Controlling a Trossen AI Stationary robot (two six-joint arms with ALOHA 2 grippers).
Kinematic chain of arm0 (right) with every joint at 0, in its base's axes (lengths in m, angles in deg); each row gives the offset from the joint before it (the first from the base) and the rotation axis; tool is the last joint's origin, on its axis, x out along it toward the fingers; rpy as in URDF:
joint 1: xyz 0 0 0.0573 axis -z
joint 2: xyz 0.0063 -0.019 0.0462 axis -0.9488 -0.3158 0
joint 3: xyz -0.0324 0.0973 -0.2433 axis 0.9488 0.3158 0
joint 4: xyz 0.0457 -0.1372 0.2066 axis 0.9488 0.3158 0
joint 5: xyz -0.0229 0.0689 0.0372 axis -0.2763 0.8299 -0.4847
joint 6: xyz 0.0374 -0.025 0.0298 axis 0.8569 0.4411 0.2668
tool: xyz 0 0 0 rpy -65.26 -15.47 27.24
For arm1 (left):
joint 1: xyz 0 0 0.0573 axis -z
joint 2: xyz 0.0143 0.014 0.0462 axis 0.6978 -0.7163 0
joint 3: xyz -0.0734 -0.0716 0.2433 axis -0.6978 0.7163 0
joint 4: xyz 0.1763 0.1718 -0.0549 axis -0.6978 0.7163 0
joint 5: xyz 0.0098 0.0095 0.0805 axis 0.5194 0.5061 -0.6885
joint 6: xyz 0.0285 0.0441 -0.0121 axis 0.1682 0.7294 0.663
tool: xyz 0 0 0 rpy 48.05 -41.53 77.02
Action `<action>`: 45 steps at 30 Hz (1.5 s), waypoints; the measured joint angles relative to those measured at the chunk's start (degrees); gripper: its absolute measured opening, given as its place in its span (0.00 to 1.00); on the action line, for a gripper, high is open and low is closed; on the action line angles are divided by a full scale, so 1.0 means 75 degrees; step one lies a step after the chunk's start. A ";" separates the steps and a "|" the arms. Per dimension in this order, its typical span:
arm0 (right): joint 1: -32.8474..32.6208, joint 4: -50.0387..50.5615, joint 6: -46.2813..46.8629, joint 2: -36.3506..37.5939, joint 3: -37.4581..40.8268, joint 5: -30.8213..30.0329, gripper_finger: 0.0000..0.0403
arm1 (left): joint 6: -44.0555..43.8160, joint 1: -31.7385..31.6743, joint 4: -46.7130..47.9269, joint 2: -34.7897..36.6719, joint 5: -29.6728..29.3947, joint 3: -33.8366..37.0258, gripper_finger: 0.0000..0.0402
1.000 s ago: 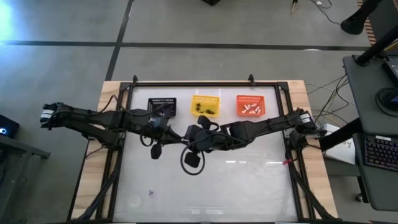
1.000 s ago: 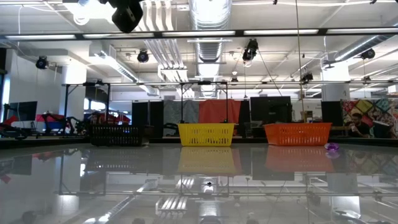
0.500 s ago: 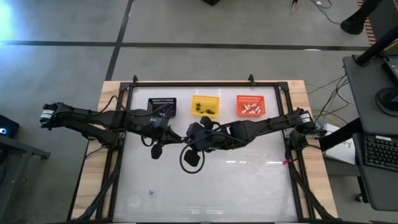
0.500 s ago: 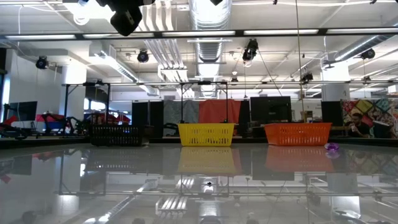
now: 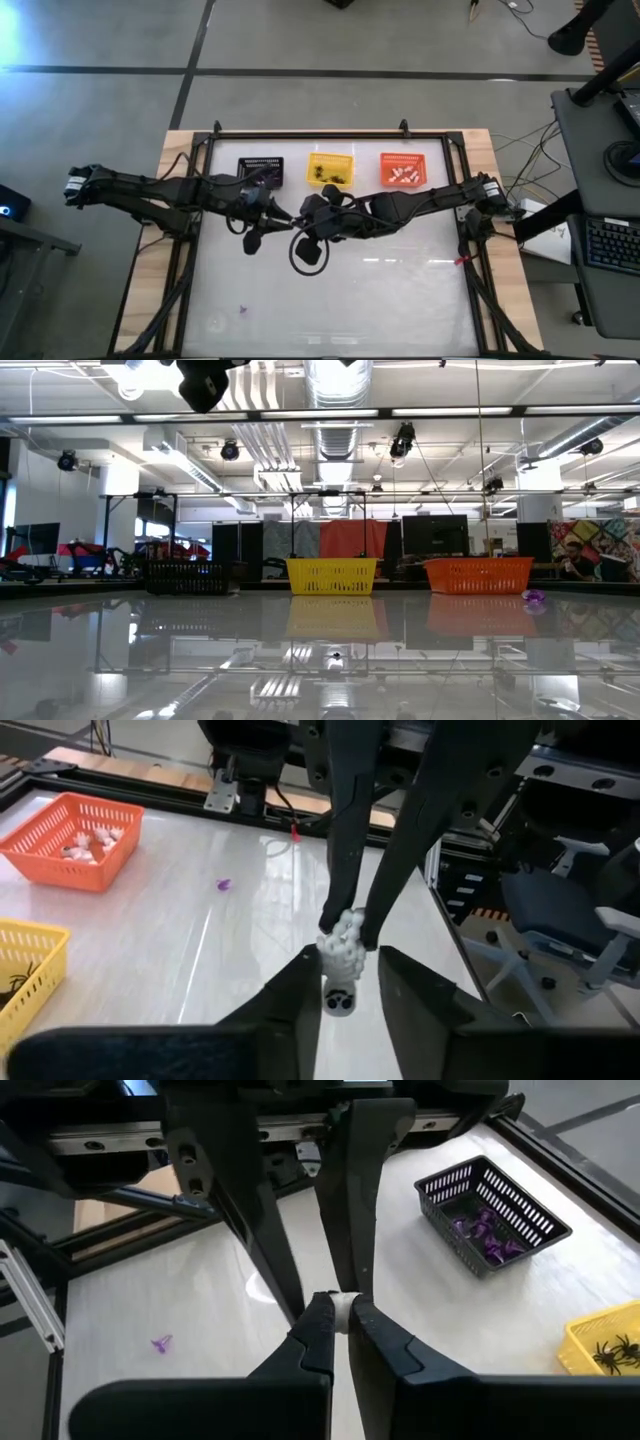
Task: Sort Halloween decoration
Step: Put the white skeleton toy into the orange bin
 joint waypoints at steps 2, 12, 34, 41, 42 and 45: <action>0.0002 0.0013 0.0000 0.0000 -0.0003 -0.0006 0.02 | 0.0000 0.0000 0.0034 0.0000 -0.0006 -0.0063 0.23; 0.0021 0.0393 0.0110 0.0010 0.0000 -0.0015 0.02 | 0.0006 0.0009 0.0539 0.0007 -0.0001 -0.0162 0.31; 0.1164 0.5549 0.1347 0.0058 0.0009 -0.0086 0.02 | 0.0252 -0.0041 0.1693 0.0133 -0.0011 -0.0168 0.31; 0.2254 0.6906 0.0998 0.0058 0.0056 -0.0082 0.02 | 0.0445 -0.0041 0.2068 0.0377 -0.0378 -0.0168 0.31; 0.2417 0.7035 0.0910 0.0058 0.0067 -0.0082 0.02 | 0.0460 -0.0044 0.2145 0.0435 -0.0534 -0.0168 0.31; 0.2916 0.7092 0.0663 0.0073 0.0143 -0.0040 0.02 | 0.0548 -0.0044 0.2400 0.0623 -0.0931 -0.0168 0.31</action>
